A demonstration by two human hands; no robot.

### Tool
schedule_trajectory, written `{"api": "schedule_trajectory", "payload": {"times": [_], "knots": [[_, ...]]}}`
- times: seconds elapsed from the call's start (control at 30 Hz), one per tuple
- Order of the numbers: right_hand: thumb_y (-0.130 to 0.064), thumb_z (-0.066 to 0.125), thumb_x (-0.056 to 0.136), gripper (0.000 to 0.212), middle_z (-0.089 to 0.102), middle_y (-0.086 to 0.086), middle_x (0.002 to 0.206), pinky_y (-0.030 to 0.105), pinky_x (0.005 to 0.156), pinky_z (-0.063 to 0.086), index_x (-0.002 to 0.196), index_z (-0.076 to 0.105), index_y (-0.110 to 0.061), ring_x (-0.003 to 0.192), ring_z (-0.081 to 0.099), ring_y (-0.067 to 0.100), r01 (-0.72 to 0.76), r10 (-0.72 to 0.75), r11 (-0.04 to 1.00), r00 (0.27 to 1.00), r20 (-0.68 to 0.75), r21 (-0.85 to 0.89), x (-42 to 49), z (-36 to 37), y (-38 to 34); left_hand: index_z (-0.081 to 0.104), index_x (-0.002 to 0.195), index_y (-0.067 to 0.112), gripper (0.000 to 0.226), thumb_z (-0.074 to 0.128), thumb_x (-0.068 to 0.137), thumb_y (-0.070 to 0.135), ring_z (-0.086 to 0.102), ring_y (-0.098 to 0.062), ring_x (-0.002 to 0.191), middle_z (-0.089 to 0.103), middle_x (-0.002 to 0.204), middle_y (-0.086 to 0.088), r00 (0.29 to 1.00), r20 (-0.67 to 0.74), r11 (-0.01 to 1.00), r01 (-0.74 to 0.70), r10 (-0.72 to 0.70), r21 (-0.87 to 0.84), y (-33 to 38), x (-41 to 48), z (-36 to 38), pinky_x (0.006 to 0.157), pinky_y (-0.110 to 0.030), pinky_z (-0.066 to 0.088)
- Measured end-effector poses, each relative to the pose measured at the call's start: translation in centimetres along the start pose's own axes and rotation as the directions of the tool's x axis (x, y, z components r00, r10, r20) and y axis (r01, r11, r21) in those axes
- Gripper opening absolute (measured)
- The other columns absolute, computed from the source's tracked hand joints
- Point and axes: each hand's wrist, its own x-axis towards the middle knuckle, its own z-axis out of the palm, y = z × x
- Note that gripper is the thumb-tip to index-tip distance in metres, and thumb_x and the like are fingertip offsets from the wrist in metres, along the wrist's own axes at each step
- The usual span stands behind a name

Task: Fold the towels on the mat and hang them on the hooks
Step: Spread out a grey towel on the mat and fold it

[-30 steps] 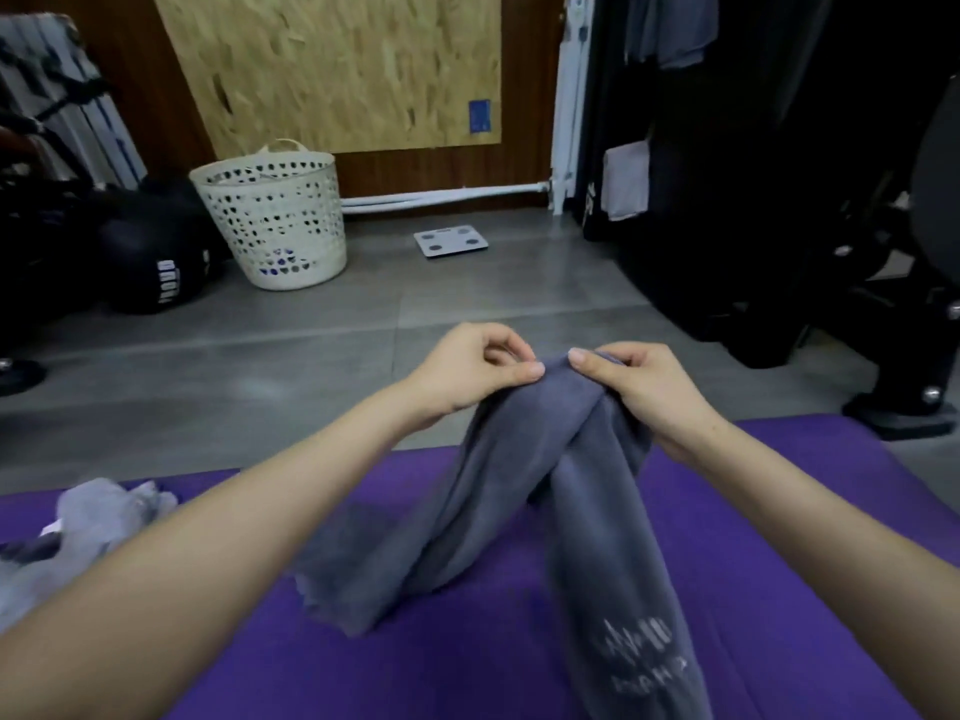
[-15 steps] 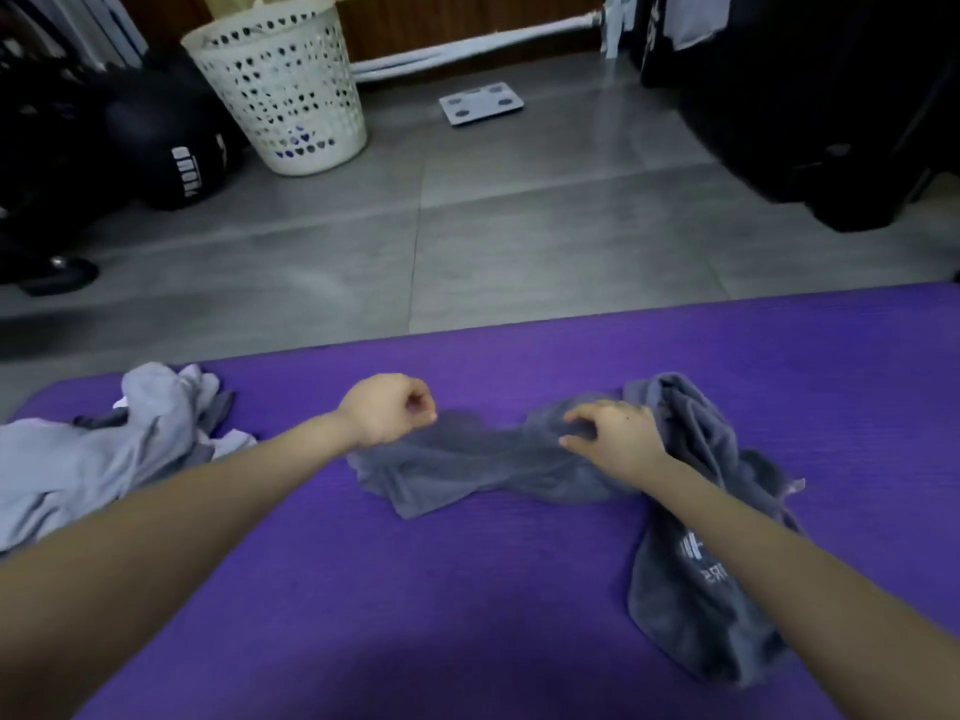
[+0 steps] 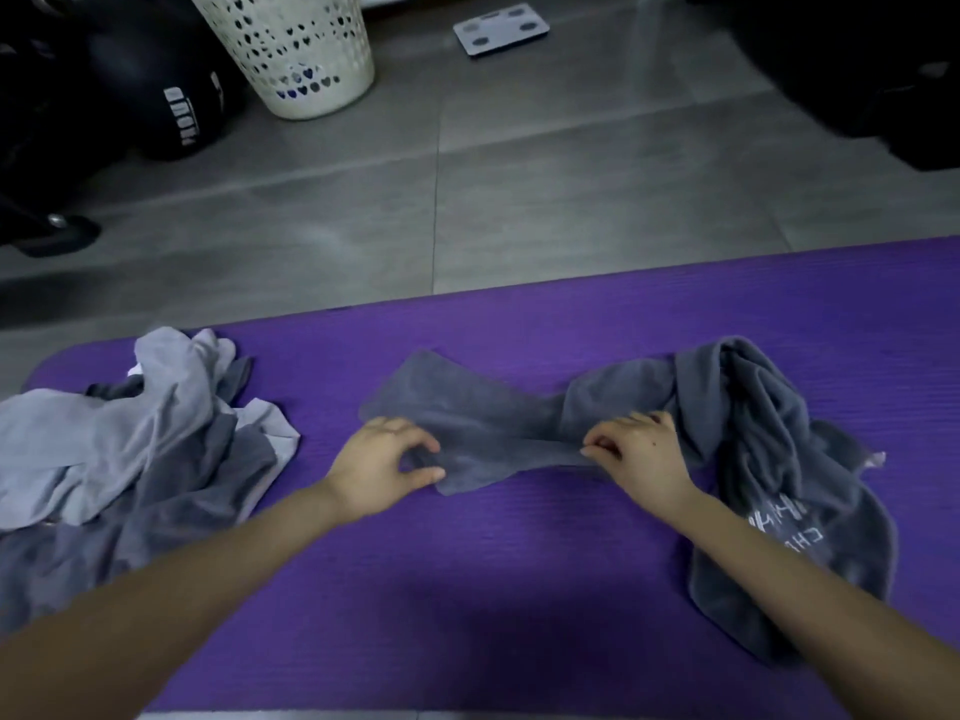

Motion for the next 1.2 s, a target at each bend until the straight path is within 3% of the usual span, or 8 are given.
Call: {"api": "schedule_trajectory", "payload": {"times": [0.17,0.27,0.4,0.57,0.7,0.83,0.97,1.2], "knots": [[-0.020,0.067,0.085,0.015,0.067,-0.012,0.073,0.029,0.072,0.049,0.073,0.065,-0.028,0.069,0.062,0.007,-0.202,0.164,0.902,0.978,0.129,0.382,-1.0,-4.0,-0.9,0.059,0.123,0.025,0.077,0.057,0.059,0.068,0.055,-0.020,0.114,0.061,0.122,0.004,0.998,0.022,0.998,-0.053,0.053,0.027,-0.1,0.6,5.4,0.101,-0.035,0.040],[-0.019,0.064,0.087,0.018,0.067,-0.004,0.074,0.038,0.075,0.050,0.072,0.061,-0.030,0.073,0.062,0.018,-0.294,0.261,0.851,0.956,0.136,0.435,-0.5,-4.6,-1.5,0.064,0.111,0.027,0.073,0.084,0.043,0.050,0.066,-0.017,0.095,0.069,0.099,0.009,0.974,0.027,0.954,-0.224,0.224,0.198,-0.2,1.1,7.9,0.093,-0.034,0.043],[-0.023,0.063,0.087,0.017,0.067,-0.001,0.076,0.043,0.077,0.051,0.072,0.059,-0.031,0.077,0.063,0.023,-0.332,0.327,0.841,0.941,0.089,0.428,-0.2,-5.4,-2.5,0.061,0.099,0.028,0.040,0.070,0.063,0.043,0.068,-0.016,0.076,0.069,0.078,0.010,0.961,-0.198,0.979,-0.203,0.192,-0.037,0.4,0.9,8.7,0.082,-0.024,0.035],[-0.022,0.063,0.088,0.020,0.062,-0.006,0.066,0.035,0.069,0.046,0.070,0.058,-0.029,0.063,0.053,0.010,-0.317,0.315,0.839,0.946,0.081,0.441,1.2,-6.6,-5.9,0.065,0.106,0.014,0.065,0.057,0.065,0.063,0.058,-0.012,0.094,0.067,0.101,0.002,0.933,-0.356,0.881,-0.120,-0.059,-0.459,5.2,0.8,6.8,0.087,-0.020,0.039],[-0.017,0.063,0.088,0.020,0.065,0.001,0.070,0.025,0.064,0.045,0.070,0.060,-0.024,0.066,0.056,0.008,-0.254,0.251,0.768,0.964,0.090,0.588,2.2,-8.0,-10.1,0.060,0.107,0.017,0.062,0.066,0.063,0.059,0.054,-0.010,0.093,0.063,0.100,0.005,0.904,-0.420,0.873,-0.147,-0.072,-0.466,9.0,1.1,4.5,0.083,-0.024,0.043],[-0.015,0.063,0.088,0.019,0.064,-0.003,0.067,0.014,0.060,0.045,0.070,0.061,-0.020,0.061,0.056,-0.001,-0.184,0.202,0.704,0.978,0.055,0.686,3.0,-10.2,-12.6,0.056,0.088,0.018,0.019,0.071,0.076,0.020,0.057,-0.011,0.077,0.062,0.082,0.004,0.853,-0.507,0.860,-0.166,-0.120,-0.483,9.6,0.7,2.4,0.070,-0.024,0.045],[-0.021,0.069,0.082,0.017,0.063,-0.006,0.069,0.029,0.066,0.047,0.070,0.060,-0.029,0.062,0.055,0.004,-0.122,0.133,0.860,0.991,0.014,0.496,2.7,-11.3,-10.0,0.054,0.078,0.027,0.030,0.069,0.077,0.002,0.055,0.003,0.065,0.058,0.070,0.014,0.921,-0.380,0.815,-0.156,-0.084,-0.558,7.1,0.3,-0.9,0.063,-0.009,0.043],[-0.055,0.073,0.067,0.026,0.061,-0.010,0.065,0.024,0.062,0.043,0.077,0.056,-0.037,0.068,0.057,0.008,-0.075,0.025,0.986,0.949,0.314,0.148,-1.0,-10.6,-6.1,0.066,0.084,0.010,0.009,0.058,0.088,0.005,0.059,-0.004,0.071,0.069,0.073,0.003,0.997,0.075,0.658,0.048,0.013,-0.751,4.5,0.0,-7.9,0.069,-0.018,0.046]]}}
